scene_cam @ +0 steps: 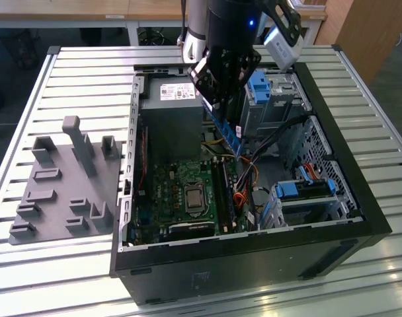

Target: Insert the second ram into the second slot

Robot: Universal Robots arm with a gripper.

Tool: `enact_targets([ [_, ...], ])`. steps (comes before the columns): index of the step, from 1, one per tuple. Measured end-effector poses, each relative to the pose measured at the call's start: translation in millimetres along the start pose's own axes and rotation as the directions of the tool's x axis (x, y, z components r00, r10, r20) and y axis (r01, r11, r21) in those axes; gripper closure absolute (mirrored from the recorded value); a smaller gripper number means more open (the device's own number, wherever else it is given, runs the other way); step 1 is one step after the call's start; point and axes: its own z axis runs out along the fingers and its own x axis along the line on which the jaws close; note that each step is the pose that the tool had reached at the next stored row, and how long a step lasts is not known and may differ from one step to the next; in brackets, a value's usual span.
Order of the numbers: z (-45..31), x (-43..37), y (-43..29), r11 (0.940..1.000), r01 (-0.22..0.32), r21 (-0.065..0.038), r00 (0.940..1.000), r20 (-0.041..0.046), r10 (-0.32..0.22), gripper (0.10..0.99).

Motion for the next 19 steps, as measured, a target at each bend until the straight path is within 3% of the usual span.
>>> enact_targets([
  [14,0.5,0.0,0.0,0.9988,-0.048,0.005,0.9988,0.0086,0.048,0.957],
  [19,0.7,0.0,0.0,0.9954,-0.095,0.009,0.9954,0.0114,0.095,0.957],
])
